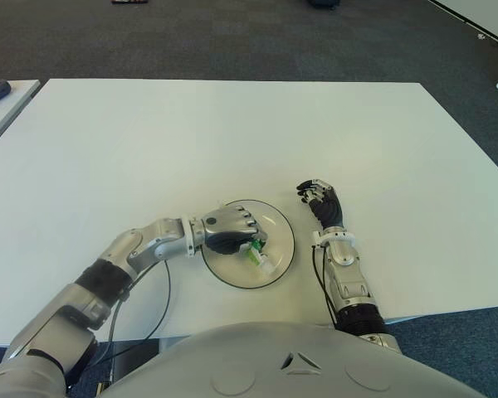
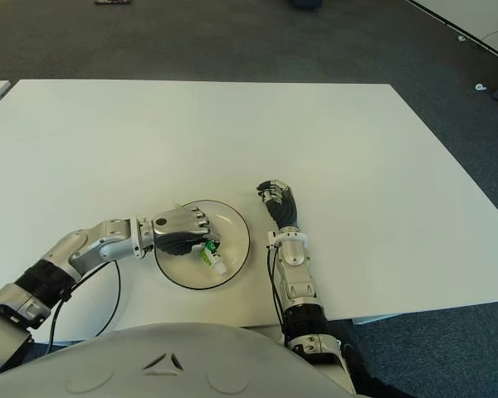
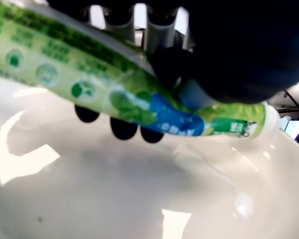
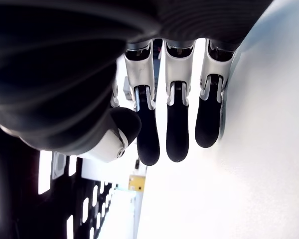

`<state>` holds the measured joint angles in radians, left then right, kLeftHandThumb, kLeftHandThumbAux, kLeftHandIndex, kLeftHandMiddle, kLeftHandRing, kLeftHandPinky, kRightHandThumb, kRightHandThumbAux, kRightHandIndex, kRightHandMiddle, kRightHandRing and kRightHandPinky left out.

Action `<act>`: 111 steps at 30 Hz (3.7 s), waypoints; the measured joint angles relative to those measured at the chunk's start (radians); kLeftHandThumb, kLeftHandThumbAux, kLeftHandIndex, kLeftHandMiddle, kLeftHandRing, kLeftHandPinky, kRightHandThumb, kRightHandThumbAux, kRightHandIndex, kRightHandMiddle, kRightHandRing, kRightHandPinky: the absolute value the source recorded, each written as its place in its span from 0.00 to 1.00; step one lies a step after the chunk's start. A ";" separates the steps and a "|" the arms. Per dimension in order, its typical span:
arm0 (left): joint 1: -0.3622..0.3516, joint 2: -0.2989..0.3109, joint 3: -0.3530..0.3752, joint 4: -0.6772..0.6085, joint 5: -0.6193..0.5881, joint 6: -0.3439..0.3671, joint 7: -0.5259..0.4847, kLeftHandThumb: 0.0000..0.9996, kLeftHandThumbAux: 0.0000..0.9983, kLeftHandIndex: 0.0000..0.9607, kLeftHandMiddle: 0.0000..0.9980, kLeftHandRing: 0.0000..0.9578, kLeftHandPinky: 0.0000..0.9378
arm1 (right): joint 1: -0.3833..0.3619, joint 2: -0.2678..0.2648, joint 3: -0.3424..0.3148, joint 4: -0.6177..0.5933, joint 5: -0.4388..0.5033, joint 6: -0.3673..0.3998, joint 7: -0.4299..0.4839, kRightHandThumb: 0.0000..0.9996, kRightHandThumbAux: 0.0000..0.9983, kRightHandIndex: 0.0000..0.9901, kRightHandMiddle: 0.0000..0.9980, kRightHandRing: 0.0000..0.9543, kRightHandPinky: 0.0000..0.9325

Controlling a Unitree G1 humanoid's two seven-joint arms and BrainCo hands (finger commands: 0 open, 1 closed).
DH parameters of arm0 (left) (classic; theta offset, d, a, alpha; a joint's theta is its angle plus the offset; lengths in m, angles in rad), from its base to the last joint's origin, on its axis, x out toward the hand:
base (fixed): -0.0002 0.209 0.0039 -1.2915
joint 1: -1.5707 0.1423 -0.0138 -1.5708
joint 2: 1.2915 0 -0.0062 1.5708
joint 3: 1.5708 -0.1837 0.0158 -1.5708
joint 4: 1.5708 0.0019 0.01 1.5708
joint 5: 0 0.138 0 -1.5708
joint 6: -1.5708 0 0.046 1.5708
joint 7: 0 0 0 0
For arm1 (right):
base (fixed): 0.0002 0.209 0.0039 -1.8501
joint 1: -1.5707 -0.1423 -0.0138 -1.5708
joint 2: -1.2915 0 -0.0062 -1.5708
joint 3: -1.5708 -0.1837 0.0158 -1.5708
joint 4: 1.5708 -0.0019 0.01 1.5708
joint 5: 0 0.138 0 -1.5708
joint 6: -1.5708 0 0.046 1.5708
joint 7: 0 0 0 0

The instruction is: Put the toothpaste on the table into the plate.

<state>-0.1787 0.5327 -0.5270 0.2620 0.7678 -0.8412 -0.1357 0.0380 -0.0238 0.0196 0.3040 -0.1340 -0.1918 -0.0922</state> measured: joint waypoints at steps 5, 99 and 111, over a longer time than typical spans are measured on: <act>0.000 0.001 0.001 -0.002 0.019 0.013 0.000 0.16 0.62 0.13 0.20 0.20 0.21 | 0.000 0.000 0.000 0.000 0.000 0.000 0.000 0.71 0.73 0.43 0.45 0.44 0.46; 0.144 -0.390 0.642 0.332 -0.617 0.209 0.442 0.04 0.67 0.15 0.22 0.27 0.37 | -0.031 -0.003 -0.001 0.043 0.001 -0.030 0.003 0.71 0.73 0.43 0.44 0.43 0.45; 0.143 -0.441 0.679 0.389 -0.680 0.211 0.450 0.00 0.88 0.54 0.52 0.55 0.58 | -0.038 -0.004 -0.005 0.043 0.001 -0.019 -0.004 0.71 0.73 0.43 0.44 0.43 0.45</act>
<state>-0.0354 0.0921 0.1518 0.6514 0.0882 -0.6298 0.3139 0.0002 -0.0279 0.0144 0.3472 -0.1332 -0.2104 -0.0964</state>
